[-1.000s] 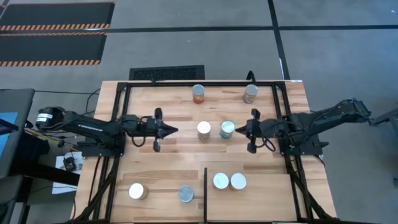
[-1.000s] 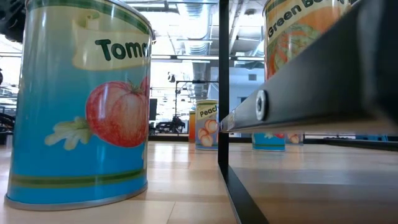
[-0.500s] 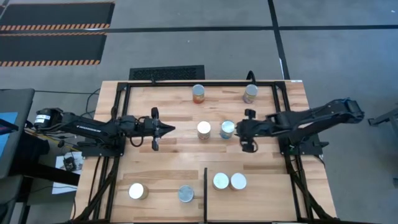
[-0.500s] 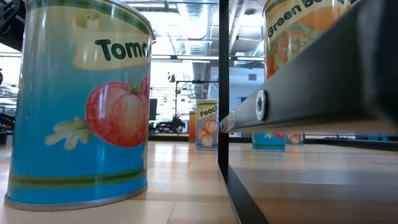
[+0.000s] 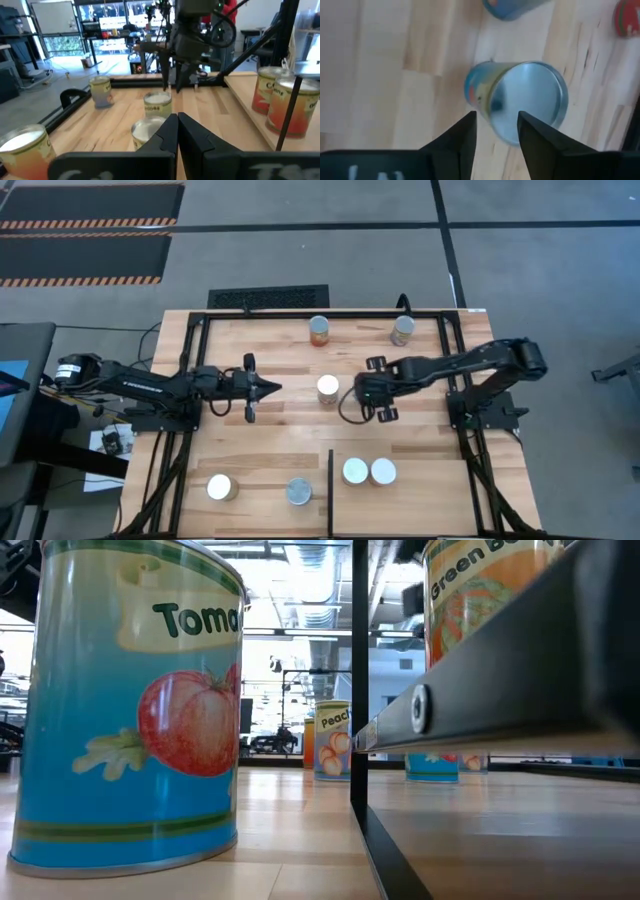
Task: Pick and place cans onto a shelf
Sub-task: Put the top canned tomatoes on the shelf
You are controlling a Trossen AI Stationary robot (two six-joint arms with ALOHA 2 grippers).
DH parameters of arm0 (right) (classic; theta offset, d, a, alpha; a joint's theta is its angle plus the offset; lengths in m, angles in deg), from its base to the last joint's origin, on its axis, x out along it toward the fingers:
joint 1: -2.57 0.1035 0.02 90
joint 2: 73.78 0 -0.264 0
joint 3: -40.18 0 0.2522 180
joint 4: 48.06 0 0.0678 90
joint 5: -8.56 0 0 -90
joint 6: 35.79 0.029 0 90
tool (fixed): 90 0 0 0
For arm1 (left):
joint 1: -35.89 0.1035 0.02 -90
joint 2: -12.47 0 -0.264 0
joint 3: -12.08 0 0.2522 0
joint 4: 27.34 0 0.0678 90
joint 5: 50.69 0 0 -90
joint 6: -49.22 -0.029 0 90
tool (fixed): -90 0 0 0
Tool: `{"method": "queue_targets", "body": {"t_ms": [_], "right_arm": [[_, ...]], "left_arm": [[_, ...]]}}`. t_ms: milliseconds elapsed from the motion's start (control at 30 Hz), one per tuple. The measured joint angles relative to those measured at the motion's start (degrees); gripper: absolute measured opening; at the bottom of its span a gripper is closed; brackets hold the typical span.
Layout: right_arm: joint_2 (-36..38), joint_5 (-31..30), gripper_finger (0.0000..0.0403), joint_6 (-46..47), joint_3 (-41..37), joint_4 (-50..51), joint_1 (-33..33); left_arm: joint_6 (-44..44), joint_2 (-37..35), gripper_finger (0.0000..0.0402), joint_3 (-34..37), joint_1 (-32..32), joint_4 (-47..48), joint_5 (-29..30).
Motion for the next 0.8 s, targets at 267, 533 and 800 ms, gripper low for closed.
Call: {"method": "queue_targets", "body": {"t_ms": [267,533,800], "right_arm": [[-4.3,1.2,0.0114,-1.0,1.3,1.1,-2.9],[-3.6,2.5,0.0024,-0.4,1.8,1.8,-2.9],[-0.4,5.0,0.0006,12.7,10.4,13.7,1.1]], "left_arm": [[-0.5,0.0,0.0000,0.0,0.0,1.5,0.3],[-1.2,0.0,0.0000,0.0,0.0,1.8,0.7],[-1.1,0.0,0.0000,0.0,0.0,2.4,0.7]]}}
